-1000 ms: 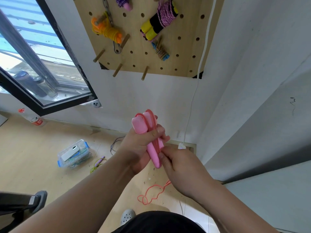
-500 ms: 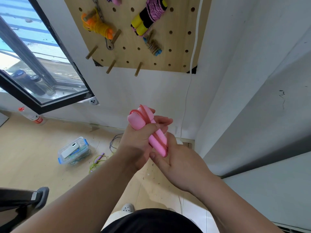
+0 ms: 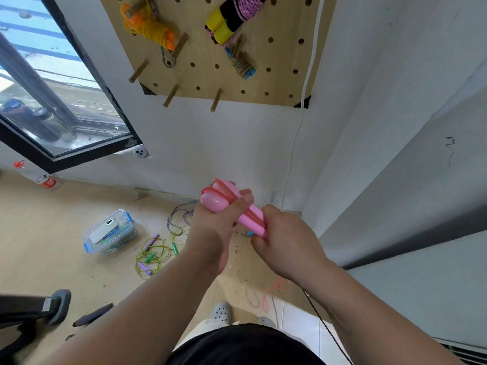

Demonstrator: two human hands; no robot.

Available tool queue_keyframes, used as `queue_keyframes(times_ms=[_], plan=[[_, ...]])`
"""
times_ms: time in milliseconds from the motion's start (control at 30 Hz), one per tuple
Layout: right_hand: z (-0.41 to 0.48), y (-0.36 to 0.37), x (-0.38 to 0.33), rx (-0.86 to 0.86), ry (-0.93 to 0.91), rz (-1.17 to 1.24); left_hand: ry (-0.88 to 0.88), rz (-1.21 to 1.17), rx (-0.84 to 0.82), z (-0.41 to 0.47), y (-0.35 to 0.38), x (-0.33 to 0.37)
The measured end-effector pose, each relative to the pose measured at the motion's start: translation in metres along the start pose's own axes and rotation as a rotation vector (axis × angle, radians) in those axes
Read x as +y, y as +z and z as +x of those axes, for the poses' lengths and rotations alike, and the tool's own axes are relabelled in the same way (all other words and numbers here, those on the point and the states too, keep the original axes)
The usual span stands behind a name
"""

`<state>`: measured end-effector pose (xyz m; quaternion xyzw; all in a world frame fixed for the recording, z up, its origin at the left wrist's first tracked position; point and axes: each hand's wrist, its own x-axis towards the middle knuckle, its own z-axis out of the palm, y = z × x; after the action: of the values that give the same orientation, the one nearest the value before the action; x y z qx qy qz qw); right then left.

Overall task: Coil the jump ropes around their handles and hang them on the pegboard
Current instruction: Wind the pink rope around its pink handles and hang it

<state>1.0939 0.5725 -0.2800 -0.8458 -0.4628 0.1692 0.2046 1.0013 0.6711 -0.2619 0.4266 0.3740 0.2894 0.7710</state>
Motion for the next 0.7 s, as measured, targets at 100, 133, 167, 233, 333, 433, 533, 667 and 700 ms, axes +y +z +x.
queue_keyframes(times_ms=[100,133,167,233,333,433,533,667,700], plan=[[0.01,0.002,-0.005,-0.069,-0.004,-0.165,0.225,0.42,0.086,0.013,-0.037,0.005],[0.011,0.003,-0.007,-0.114,-0.021,-0.212,0.355,0.594,0.068,0.018,-0.053,0.008],[0.013,0.005,-0.01,-0.166,-0.048,-0.25,0.503,0.794,0.009,0.024,-0.068,0.014],[0.016,0.01,-0.018,-0.257,-0.125,-0.309,0.583,1.268,-0.291,0.032,-0.086,0.031],[0.027,0.02,-0.036,-0.296,-0.185,-0.338,0.42,1.955,-0.689,0.039,-0.091,0.044],[0.04,0.028,-0.052,-0.252,-0.18,-0.326,0.452,1.871,-0.642,0.045,-0.103,0.041],[0.048,0.03,-0.06,-0.197,-0.116,-0.224,0.327,1.506,-0.581,0.048,-0.12,0.042],[0.052,0.034,-0.072,-0.144,-0.122,-0.195,0.173,1.241,-0.555,0.053,-0.136,0.044],[0.053,0.035,-0.074,-0.134,-0.121,-0.189,0.151,1.216,-0.545,0.055,-0.14,0.043]])
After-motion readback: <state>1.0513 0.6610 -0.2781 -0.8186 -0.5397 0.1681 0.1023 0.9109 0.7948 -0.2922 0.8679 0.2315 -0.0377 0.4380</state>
